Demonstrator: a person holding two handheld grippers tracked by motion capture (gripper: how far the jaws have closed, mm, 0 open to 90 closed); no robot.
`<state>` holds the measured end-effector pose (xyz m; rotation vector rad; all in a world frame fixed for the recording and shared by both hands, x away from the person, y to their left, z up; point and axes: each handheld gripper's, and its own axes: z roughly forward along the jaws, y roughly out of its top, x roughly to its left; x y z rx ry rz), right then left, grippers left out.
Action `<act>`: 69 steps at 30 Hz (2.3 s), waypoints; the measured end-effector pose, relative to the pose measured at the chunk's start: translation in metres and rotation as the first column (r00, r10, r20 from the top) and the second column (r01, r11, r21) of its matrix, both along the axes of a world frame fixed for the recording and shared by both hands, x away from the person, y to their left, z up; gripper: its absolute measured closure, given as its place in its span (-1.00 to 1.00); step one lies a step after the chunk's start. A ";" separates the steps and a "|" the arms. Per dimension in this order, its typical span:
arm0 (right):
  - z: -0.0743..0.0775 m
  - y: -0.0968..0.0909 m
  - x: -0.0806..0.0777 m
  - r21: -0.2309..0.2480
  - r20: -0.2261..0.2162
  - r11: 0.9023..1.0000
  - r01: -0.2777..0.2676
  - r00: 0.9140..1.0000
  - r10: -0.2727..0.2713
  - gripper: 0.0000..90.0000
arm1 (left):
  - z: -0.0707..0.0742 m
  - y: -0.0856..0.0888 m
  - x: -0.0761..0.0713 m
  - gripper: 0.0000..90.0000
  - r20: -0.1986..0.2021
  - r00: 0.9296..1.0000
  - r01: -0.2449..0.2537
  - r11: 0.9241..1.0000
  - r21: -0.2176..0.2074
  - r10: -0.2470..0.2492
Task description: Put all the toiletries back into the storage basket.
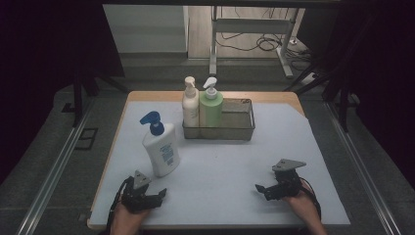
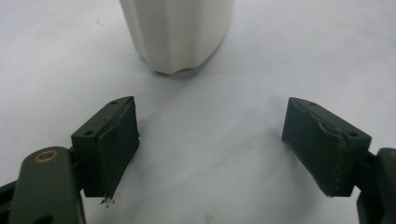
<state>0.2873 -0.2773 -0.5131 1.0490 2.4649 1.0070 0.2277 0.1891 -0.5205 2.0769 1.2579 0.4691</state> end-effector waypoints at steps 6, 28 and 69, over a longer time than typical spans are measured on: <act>-0.008 0.000 -0.002 -0.017 -0.001 1.000 0.002 1.000 -0.002 -1.00 | 0.006 0.008 -0.002 -0.51 0.014 1.000 -0.011 1.000 -0.005 0.011; -0.009 -0.001 -0.003 -0.015 0.005 1.000 0.000 1.000 0.000 -1.00 | 0.015 0.031 0.021 0.10 -0.005 0.999 -0.034 0.999 0.004 0.034; -0.010 -0.001 -0.003 -0.010 0.005 1.000 0.000 1.000 0.000 -1.00 | 0.007 0.033 0.075 0.98 -0.013 1.000 0.024 0.992 -0.124 -0.026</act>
